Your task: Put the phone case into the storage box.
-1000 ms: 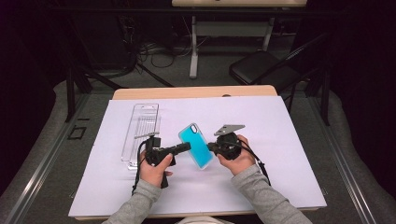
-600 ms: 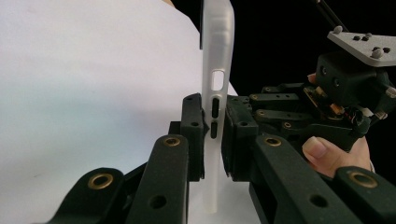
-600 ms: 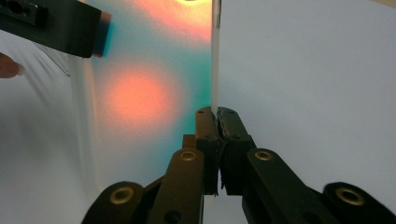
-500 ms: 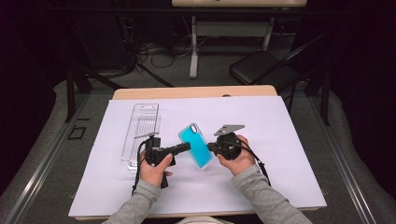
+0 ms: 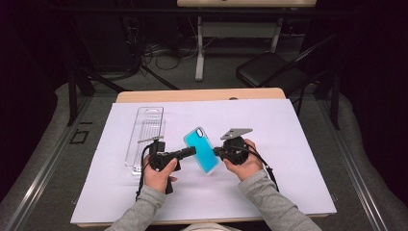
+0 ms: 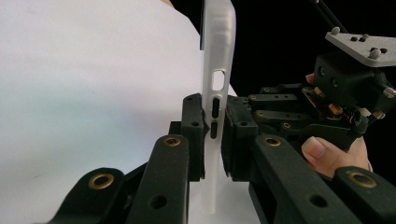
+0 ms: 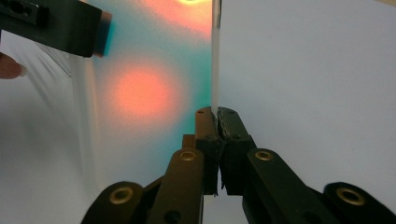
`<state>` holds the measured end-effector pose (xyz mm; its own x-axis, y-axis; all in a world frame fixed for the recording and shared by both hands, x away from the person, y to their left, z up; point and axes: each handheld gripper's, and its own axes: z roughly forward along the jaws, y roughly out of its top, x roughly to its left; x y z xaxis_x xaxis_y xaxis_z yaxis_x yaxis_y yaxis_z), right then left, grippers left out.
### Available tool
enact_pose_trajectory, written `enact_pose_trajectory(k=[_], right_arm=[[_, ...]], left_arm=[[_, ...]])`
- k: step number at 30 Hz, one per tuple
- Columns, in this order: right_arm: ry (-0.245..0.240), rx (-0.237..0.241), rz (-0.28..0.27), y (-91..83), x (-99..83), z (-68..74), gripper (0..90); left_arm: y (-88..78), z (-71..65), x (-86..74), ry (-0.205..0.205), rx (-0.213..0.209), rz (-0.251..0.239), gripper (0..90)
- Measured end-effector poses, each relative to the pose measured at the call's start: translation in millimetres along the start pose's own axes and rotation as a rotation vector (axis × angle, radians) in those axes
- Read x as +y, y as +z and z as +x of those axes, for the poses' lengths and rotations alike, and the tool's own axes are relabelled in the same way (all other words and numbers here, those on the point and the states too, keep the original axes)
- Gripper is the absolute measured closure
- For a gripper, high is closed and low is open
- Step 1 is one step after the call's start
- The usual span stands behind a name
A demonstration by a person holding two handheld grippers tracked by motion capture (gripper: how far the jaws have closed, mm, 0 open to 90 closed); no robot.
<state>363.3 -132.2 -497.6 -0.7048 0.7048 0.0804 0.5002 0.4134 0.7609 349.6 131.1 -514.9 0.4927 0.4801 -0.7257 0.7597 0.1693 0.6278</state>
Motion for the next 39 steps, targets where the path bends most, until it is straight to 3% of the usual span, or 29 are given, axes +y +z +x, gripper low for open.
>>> enact_pose_trajectory(k=[24, 39], right_arm=[[-0.001, 0.006, -0.008, 0.0, 0.4, 0.4, 86.9], [0.001, 0.015, -0.026, -2.9, 1.5, -0.2, 81.9]], left_arm=[[-1.0, 0.7, 0.9, 0.003, -0.005, -0.002, 81.3], [-1.8, 2.8, 1.2, 0.01, 0.009, 0.005, 81.3]])
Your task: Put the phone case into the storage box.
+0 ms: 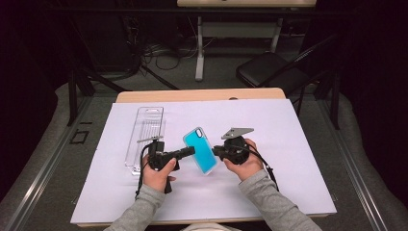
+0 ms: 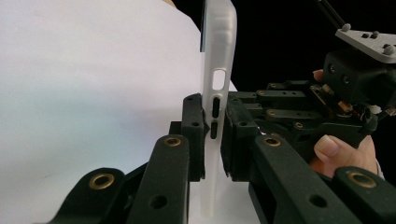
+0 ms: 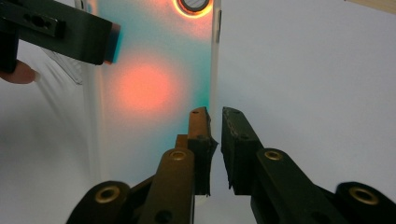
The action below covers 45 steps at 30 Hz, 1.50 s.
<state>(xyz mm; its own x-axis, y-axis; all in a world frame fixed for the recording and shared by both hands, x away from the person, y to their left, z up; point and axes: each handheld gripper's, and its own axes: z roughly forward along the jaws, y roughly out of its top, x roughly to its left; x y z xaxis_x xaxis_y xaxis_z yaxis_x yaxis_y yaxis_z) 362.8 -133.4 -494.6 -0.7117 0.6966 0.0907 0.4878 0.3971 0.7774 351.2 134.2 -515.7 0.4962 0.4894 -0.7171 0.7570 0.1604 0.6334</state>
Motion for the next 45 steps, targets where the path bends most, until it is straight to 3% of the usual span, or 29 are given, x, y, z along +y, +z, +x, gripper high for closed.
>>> enact_pose_trajectory(k=[11, 22, 34, 36, 45], right_arm=[[0.003, 0.017, -0.001, -2.0, 0.6, 0.0, 77.6], [-0.005, 0.048, -0.017, -7.1, 1.6, 1.0, 71.8], [-0.017, 0.08, -0.045, -13.3, 3.9, 2.9, 59.0], [-0.033, 0.084, -0.066, -13.4, 4.2, 2.8, 53.3], [-0.097, 0.104, -0.09, -15.0, 4.9, 2.0, 46.4]], left_arm=[[-4.0, -0.1, 1.9, 0.022, 0.004, -0.005, 81.3], [-8.8, -3.9, 5.3, 0.072, 0.015, -0.006, 81.3], [-17.1, -4.4, 10.2, 0.112, 0.018, -0.005, 81.4], [-18.5, -4.6, 10.9, 0.123, 0.021, -0.004, 81.4], [-28.5, -7.9, 17.3, 0.175, 0.027, -0.018, 81.4]])
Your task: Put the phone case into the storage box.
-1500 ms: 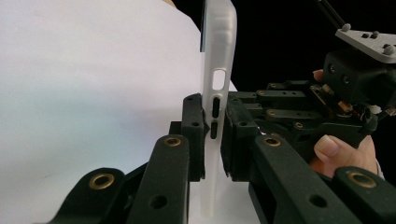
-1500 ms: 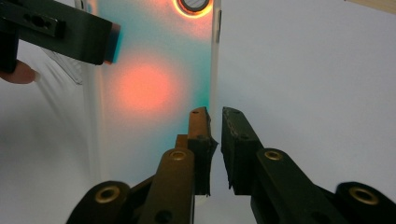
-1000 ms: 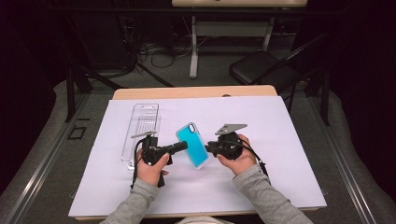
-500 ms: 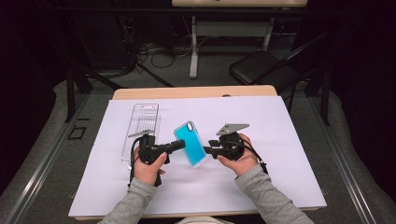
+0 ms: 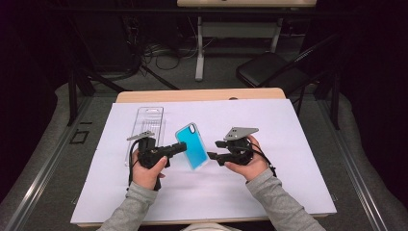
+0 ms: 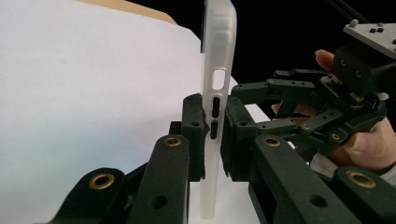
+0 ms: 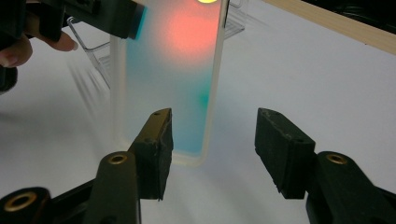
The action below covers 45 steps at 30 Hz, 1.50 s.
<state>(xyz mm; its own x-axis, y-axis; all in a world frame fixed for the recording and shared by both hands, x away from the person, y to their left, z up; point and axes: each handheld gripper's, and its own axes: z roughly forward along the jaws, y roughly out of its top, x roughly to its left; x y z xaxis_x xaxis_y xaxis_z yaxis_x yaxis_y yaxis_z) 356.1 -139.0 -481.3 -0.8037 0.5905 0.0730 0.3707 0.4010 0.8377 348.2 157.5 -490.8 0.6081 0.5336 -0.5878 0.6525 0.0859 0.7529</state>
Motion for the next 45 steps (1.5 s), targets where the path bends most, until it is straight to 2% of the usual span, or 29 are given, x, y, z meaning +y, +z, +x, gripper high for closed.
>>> enact_pose_trajectory(k=[9, 12, 13, 17, 28, 33, 39, 45], right_arm=[[-0.025, 0.034, 0.007, 0.7, -0.3, 0.8, 47.6], [-0.026, 0.032, 0.002, 0.6, -0.4, 0.7, 47.7], [-0.015, 0.045, -0.004, -0.2, -0.3, 0.1, 47.7], [-0.017, 0.064, -0.009, -1.6, -0.1, -1.1, 48.3], [-0.036, 0.03, -0.034, -7.1, 0.8, -4.4, 38.7], [-0.038, 0.035, -0.042, -8.5, 0.8, -6.0, 37.1], [-0.012, 0.088, -0.064, -11.8, 1.3, -7.9, 36.5], [0.004, 0.123, -0.056, -11.9, 1.2, -7.7, 36.5]], left_arm=[[-6.6, 0.7, 4.5, 0.017, 0.001, -0.004, 81.4], [-8.0, 1.1, 5.5, 0.031, 0.002, 0.002, 81.4], [-8.5, 1.4, 6.0, 0.035, -0.002, 0.003, 81.3], [-10.1, 1.4, 7.3, 0.044, -0.006, 0.005, 81.3], [-16.5, 0.8, 11.5, 0.075, -0.011, 0.02, 81.4], [-17.8, 0.1, 12.4, 0.088, -0.024, 0.03, 81.3], [-18.5, -0.7, 12.8, 0.098, -0.037, 0.042, 81.3], [-18.4, -1.9, 12.7, 0.127, -0.055, 0.057, 81.4]])
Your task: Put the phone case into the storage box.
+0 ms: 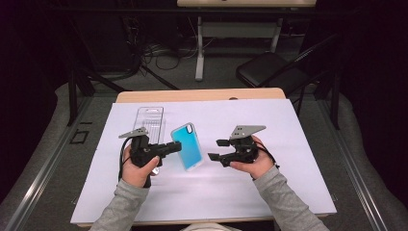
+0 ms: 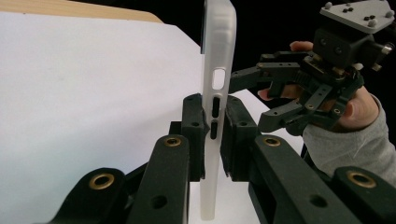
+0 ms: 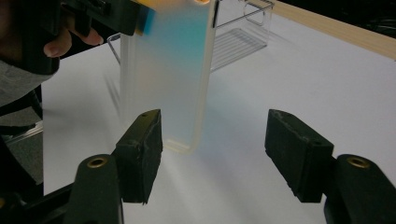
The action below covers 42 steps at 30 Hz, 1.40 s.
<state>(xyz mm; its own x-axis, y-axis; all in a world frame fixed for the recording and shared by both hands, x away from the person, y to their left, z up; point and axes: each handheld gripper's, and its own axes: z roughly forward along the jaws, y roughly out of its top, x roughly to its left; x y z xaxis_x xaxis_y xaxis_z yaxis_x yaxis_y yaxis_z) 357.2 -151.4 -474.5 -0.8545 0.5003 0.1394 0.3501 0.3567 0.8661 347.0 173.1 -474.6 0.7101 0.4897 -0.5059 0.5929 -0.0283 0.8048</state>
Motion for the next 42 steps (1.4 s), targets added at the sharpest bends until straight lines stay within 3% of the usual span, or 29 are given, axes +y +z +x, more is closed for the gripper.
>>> enact_pose_trajectory(k=[4, 18, 30, 42], right_arm=[[0.004, 0.042, 0.008, 0.7, -0.2, 1.5, 36.8], [-0.005, 0.1, 0.01, 1.5, -0.1, 4.3, 41.9], [-0.014, 0.129, 0.014, 0.6, -0.3, 3.9, 46.3], [-0.009, 0.139, 0.018, 3.2, -1.2, 4.4, 49.5]], left_arm=[[0.6, -0.9, 0.2, 0.02, -0.015, 0.013, 81.4], [1.8, -7.7, 1.4, 0.096, -0.063, 0.052, 81.3], [6.4, -11.9, -0.5, 0.107, -0.112, 0.076, 81.4], [8.2, -13.8, -1.2, 0.12, -0.132, 0.083, 81.4]])
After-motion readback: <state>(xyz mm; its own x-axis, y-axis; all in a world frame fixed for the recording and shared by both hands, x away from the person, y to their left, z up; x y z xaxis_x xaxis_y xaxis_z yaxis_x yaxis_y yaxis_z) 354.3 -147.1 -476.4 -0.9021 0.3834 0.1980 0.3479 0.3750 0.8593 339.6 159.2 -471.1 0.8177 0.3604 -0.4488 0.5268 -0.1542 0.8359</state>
